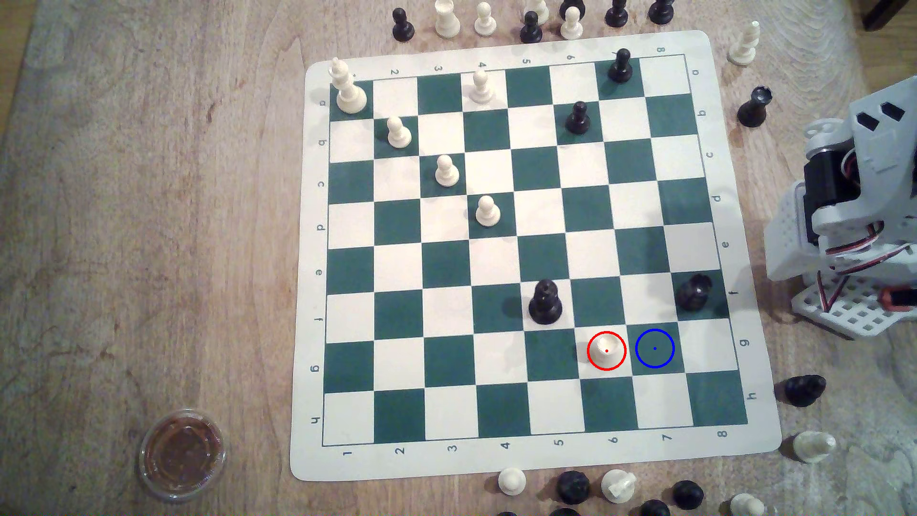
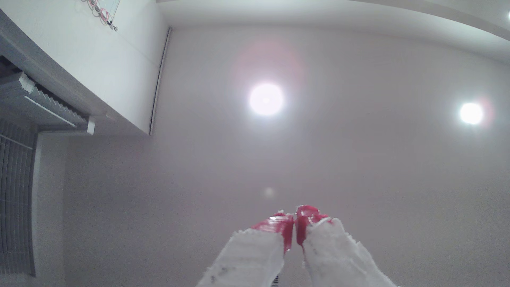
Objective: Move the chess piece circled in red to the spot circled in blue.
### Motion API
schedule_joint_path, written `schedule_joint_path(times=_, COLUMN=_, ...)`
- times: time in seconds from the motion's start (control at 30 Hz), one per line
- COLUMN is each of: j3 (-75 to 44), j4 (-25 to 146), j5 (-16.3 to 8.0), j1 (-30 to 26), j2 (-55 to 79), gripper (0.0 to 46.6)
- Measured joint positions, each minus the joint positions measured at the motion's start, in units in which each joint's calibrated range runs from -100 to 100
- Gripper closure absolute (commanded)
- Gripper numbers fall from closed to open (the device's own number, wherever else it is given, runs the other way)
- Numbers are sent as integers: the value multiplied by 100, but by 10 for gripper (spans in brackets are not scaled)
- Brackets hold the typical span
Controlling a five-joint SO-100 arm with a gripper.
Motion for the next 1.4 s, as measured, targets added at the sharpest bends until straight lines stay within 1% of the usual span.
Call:
schedule_joint_path(times=0.13, j3=0, j4=0, j5=0, j1=0, j2=0, gripper=464)
schedule_joint_path(times=0.23, j3=0, j4=303, j5=0, j1=-133, j2=0, gripper=464)
schedule_joint_path(times=0.37, j3=0, j4=1602, j5=0, j1=-428, j2=0, gripper=464)
schedule_joint_path(times=0.47, j3=0, j4=2534, j5=0, j1=-501, j2=0, gripper=464)
schedule_joint_path(times=0.5, j3=0, j4=3171, j5=0, j1=-501, j2=0, gripper=464)
schedule_joint_path(times=0.63, j3=0, j4=4351, j5=0, j1=-465, j2=8, gripper=464)
schedule_joint_path(times=0.67, j3=-72, j4=5299, j5=0, j1=-406, j2=8, gripper=464)
schedule_joint_path(times=0.8, j3=-289, j4=7211, j5=-20, j1=-302, j2=8, gripper=464)
schedule_joint_path(times=0.87, j3=-425, j4=7578, j5=-29, j1=-273, j2=42, gripper=464)
schedule_joint_path(times=0.9, j3=-578, j4=7817, j5=-29, j1=-251, j2=42, gripper=459)
schedule_joint_path(times=0.93, j3=-931, j4=8526, j5=-29, j1=-214, j2=17, gripper=464)
schedule_joint_path(times=1.07, j3=-1654, j4=10319, j5=-29, j1=-74, j2=0, gripper=464)
schedule_joint_path(times=1.1, j3=-1943, j4=11243, j5=-39, j1=-44, j2=0, gripper=464)
schedule_joint_path(times=1.13, j3=-2042, j4=11721, j5=-39, j1=-37, j2=0, gripper=464)
schedule_joint_path(times=1.17, j3=-2151, j4=12143, j5=-44, j1=-44, j2=17, gripper=459)
schedule_joint_path(times=1.23, j3=-2458, j4=13299, j5=-34, j1=-199, j2=17, gripper=403)
schedule_joint_path(times=1.27, j3=-2567, j4=13657, j5=10, j1=-265, j2=17, gripper=391)
schedule_joint_path(times=1.33, j3=-2765, j4=14398, j5=171, j1=-457, j2=67, gripper=363)
schedule_joint_path(times=1.37, j3=-2838, j4=14725, j5=220, j1=-553, j2=117, gripper=334)
schedule_joint_path(times=1.4, j3=-2964, j4=15267, j5=254, j1=-686, j2=260, gripper=318)
